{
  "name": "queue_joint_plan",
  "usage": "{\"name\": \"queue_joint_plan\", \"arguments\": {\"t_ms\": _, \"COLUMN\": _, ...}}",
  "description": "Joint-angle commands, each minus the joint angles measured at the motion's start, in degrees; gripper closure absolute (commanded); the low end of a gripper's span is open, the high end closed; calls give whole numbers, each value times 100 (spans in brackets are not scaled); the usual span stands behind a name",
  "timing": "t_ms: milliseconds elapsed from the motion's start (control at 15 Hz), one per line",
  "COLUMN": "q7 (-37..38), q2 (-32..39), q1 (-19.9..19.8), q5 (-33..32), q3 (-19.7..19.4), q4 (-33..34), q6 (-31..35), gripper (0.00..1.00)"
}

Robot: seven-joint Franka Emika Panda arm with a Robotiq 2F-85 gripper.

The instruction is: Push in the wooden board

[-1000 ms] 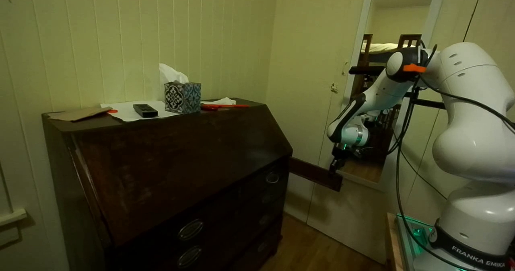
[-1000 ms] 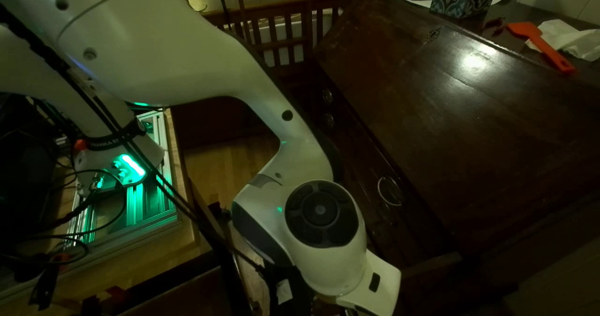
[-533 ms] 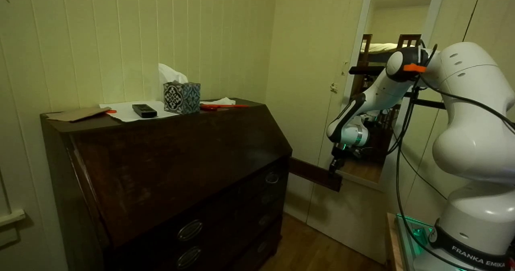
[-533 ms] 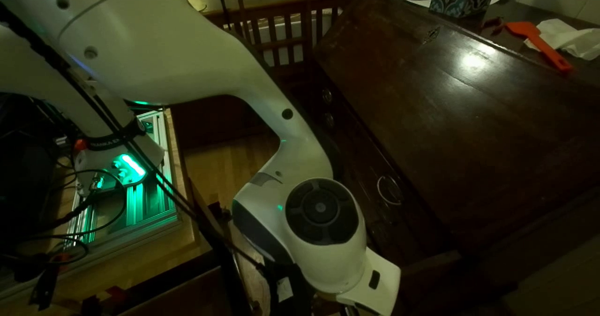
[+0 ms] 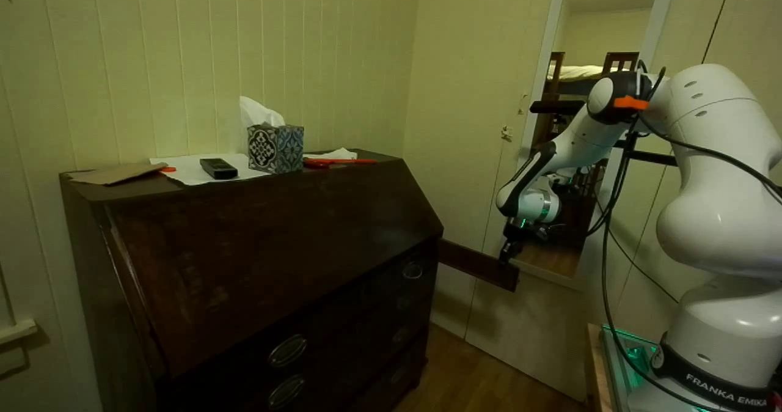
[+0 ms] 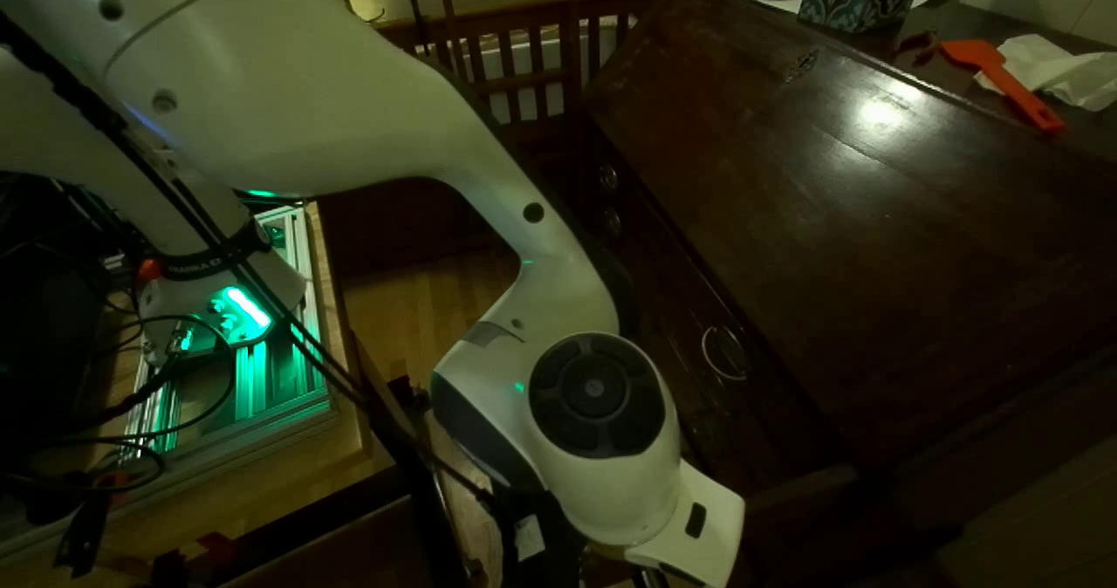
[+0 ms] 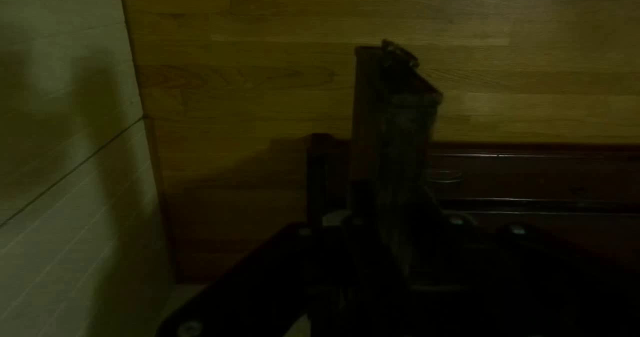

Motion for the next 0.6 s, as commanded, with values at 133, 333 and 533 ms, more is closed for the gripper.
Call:
{"name": "queue_joint_plan", "arguments": {"t_ms": 133, "q7": 20, "q2": 34, "q1": 8, "q5": 38, "q3": -55, "q4": 32, "q6": 27, "gripper": 77}}
{"name": "queue_joint_plan", "arguments": {"t_ms": 333, "q7": 29, "q2": 40, "q1": 13, "q5": 37, "q3": -58, "q4": 35, "q6": 28, "gripper": 77}}
{"name": "queue_joint_plan", "arguments": {"t_ms": 533, "q7": -2, "q2": 109, "q1": 20, "q5": 27, "q3": -38, "q4": 76, "q6": 96, "gripper": 94}}
